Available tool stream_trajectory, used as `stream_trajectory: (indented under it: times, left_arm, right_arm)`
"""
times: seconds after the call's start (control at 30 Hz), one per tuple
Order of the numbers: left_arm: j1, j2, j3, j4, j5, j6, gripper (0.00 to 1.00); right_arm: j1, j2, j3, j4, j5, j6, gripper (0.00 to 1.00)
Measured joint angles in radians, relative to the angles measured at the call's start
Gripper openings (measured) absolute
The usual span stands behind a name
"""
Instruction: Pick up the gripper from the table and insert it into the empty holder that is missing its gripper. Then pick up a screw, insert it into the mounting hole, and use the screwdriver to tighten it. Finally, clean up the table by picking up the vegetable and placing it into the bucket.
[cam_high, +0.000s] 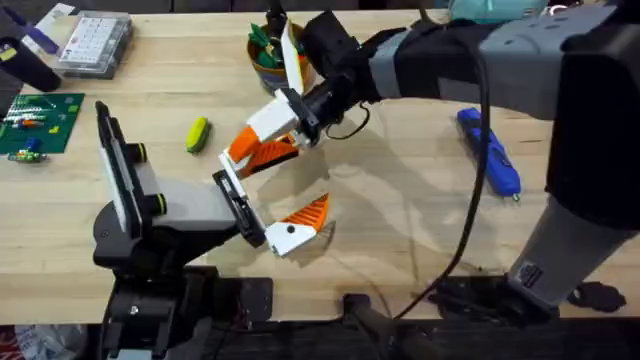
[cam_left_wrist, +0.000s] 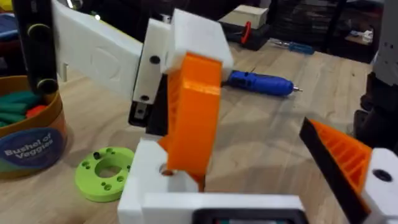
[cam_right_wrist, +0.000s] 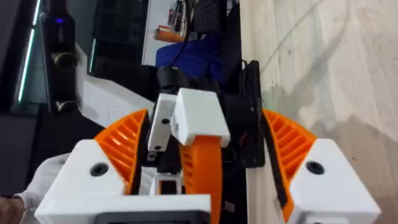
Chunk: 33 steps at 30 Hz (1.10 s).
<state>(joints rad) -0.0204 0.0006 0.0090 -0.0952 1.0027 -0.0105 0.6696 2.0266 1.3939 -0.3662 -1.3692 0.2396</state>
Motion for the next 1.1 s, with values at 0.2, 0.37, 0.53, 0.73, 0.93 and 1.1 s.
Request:
stream_trajectory:
  times: [0.2, 0.37, 0.53, 0.73, 0.93, 1.1]
  left_arm:
    - [0.000, 0.000, 0.000, 0.000, 0.000, 0.000, 0.986]
    - [0.000, 0.000, 0.000, 0.000, 0.000, 0.000, 0.986]
    - [0.000, 0.000, 0.000, -0.001, 0.001, 0.000, 0.986]
    - [0.000, 0.000, 0.000, -0.001, 0.004, 0.000, 0.986]
    - [0.000, 0.000, 0.000, -0.001, 0.004, 0.000, 0.986]
    - [0.000, 0.000, 0.000, -0.001, 0.004, 0.000, 0.986]
  right_arm:
    - [-0.054, 0.000, 0.005, -0.211, 0.000, -0.073, 0.992]
    - [-0.102, 0.000, 0.007, -0.472, -0.014, -0.254, 0.992]
    - [-0.146, 0.000, 0.010, -0.718, -0.088, -0.517, 0.992]
    - [-0.227, 0.000, 0.012, -1.053, -0.124, -0.860, 0.992]
    - [-0.279, 0.000, 0.011, -1.141, -0.135, -1.069, 0.992]
    - [-0.280, 0.002, -0.022, -1.081, -0.141, -1.104, 0.992]
